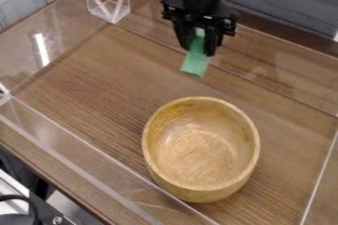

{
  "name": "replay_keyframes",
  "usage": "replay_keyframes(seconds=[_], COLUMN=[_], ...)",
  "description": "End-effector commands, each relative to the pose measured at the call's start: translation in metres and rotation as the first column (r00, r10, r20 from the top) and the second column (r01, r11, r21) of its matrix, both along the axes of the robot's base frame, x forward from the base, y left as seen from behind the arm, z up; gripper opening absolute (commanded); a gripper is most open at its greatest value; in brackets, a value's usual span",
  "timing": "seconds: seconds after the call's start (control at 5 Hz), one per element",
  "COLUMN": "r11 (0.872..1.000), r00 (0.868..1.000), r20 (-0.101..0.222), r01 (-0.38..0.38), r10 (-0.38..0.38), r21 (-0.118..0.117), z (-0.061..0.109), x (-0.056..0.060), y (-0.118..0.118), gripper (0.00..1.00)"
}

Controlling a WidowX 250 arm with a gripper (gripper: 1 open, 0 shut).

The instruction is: Remove the green block from inside the brown bowl and put it on the table

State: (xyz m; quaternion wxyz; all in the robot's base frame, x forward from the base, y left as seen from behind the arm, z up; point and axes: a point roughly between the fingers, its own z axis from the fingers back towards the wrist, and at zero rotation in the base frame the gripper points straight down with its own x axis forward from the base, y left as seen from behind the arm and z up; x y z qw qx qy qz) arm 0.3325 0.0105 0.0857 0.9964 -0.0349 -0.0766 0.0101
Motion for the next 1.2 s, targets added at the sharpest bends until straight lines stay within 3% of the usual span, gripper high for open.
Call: replay_keyframes(seconds=[0.0,1.0], r11=[1.000,1.000], r00=[0.999,0.998], r20=[0.046,0.064], r01=[-0.004,-0.025], r10=[0.003,0.025], r21=[0.005,0.000], z=[0.010,0.005], x=[0.007,0.016], y=[0.004,0.019], gripper=[0.00,0.00])
